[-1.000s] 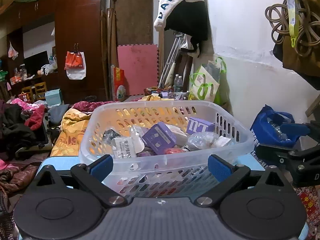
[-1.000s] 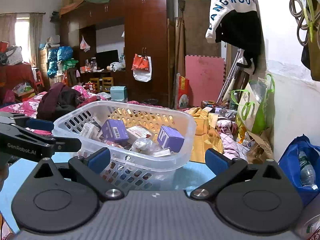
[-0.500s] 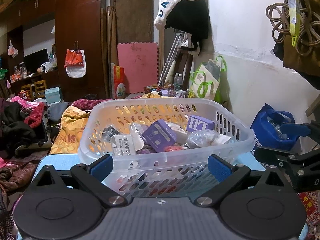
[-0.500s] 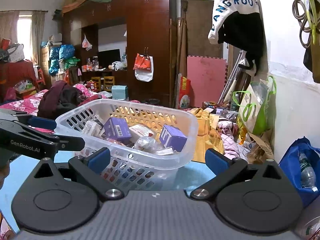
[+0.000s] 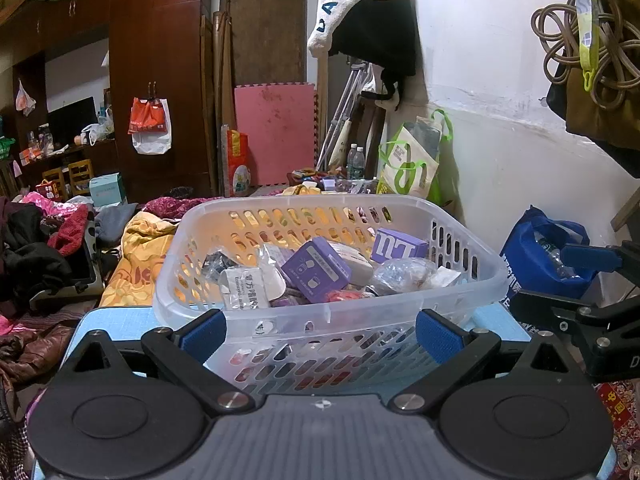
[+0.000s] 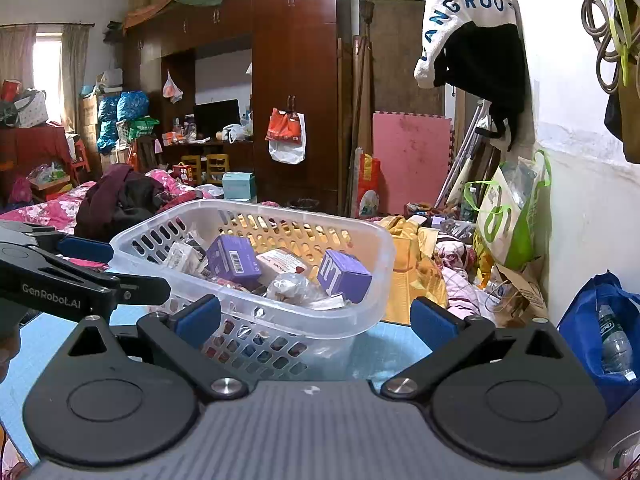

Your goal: Organize objects

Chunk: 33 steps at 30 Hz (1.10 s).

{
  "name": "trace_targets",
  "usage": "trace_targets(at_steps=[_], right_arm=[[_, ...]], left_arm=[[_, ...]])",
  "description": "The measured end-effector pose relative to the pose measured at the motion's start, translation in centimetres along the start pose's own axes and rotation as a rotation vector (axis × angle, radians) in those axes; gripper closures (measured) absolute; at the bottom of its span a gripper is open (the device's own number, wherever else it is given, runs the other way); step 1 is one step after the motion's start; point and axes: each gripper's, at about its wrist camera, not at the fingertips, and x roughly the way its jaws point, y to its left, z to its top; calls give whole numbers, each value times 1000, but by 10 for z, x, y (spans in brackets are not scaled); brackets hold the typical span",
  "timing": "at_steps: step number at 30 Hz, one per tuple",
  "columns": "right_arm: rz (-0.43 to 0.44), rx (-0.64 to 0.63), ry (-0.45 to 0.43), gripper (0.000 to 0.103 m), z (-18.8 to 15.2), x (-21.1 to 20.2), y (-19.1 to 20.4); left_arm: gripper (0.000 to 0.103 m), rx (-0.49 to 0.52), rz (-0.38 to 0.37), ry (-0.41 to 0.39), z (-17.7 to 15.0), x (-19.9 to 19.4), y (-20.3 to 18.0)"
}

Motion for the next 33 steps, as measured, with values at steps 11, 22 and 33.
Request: trace_targets(at_steps=[11,22,33], right_arm=[[0,2,-1,0,0,-1,0],[3,-3,0,0,-1,-2,0],[4,-1,-1,0,-1,-2,1]], left_arm=[[1,3,4,5,1,1,1],[1,-1,2,8,1,2,1],[1,-1,5,16,2,5,0]])
